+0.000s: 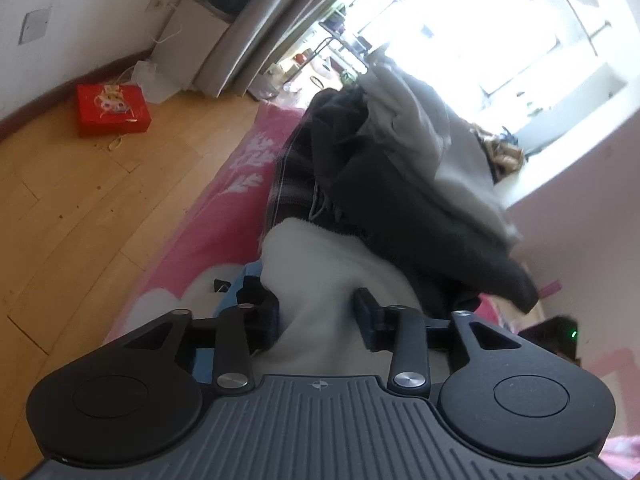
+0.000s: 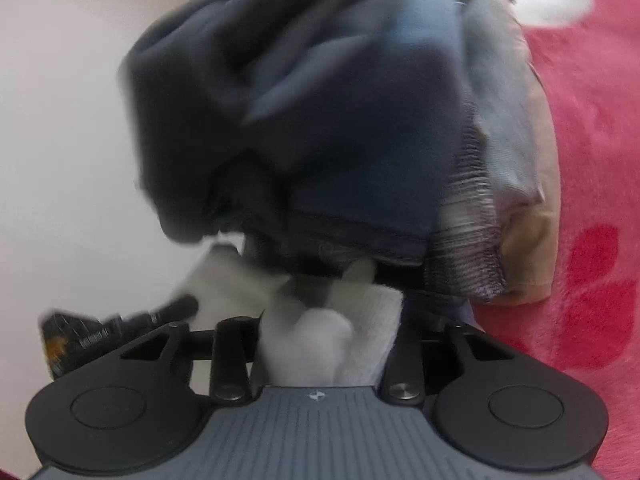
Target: Fold clothes
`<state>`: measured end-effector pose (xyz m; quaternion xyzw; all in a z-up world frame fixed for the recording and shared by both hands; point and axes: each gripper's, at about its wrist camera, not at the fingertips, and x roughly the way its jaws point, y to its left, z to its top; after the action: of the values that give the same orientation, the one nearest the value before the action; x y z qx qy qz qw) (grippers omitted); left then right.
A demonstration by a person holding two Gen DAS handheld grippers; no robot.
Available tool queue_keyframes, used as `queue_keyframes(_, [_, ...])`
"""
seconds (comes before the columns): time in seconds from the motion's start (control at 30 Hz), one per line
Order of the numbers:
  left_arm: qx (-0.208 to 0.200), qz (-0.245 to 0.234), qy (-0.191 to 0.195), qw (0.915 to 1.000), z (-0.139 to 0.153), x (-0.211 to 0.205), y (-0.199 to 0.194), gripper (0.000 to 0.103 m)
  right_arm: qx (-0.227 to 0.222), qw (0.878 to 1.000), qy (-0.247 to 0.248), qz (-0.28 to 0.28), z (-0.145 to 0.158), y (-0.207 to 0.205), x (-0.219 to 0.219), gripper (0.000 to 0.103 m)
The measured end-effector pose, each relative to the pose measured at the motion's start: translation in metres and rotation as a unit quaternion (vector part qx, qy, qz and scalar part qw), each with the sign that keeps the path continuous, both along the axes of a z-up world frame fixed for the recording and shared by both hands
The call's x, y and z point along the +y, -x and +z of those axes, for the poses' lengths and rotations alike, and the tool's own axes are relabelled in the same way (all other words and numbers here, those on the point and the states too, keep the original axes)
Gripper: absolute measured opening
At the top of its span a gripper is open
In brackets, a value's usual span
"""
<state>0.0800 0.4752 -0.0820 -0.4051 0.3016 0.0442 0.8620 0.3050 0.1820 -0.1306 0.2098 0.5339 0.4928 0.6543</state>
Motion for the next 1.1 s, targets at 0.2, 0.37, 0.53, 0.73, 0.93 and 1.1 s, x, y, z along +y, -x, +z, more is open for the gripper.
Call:
queue_keyframes(0.2, [-0.013,0.042,0.007,0.999,0.023,0.009,0.023,0.046,0.009,0.998,-0.026,-0.048,0.016,-0.005,-0.05,0.058])
queue_keyframes(0.37, [-0.011,0.062,-0.026,0.9977,0.047,0.006,0.072,0.057,-0.026,0.999,-0.024,-0.019,0.043,0.029,-0.096,0.059])
queue_keyframes(0.53, [0.021,0.041,-0.025,0.9987,0.037,-0.012,0.122,0.067,-0.019,0.998,-0.016,0.054,0.058,0.08,-0.125,0.059])
queue_keyframes(0.73, [0.049,0.019,0.008,0.9986,0.007,-0.031,0.148,0.067,0.025,0.995,0.018,0.096,0.041,0.122,-0.146,0.06])
queue_keyframes(0.93, [0.034,-0.002,0.018,0.9993,0.001,-0.039,0.152,0.066,0.067,0.99,0.027,0.119,0.027,0.141,-0.152,0.06])
queue_keyframes(1.1, [0.021,0.005,0.028,0.9994,-0.004,-0.039,0.159,0.056,0.067,0.989,0.039,0.126,0.019,0.149,-0.14,0.058])
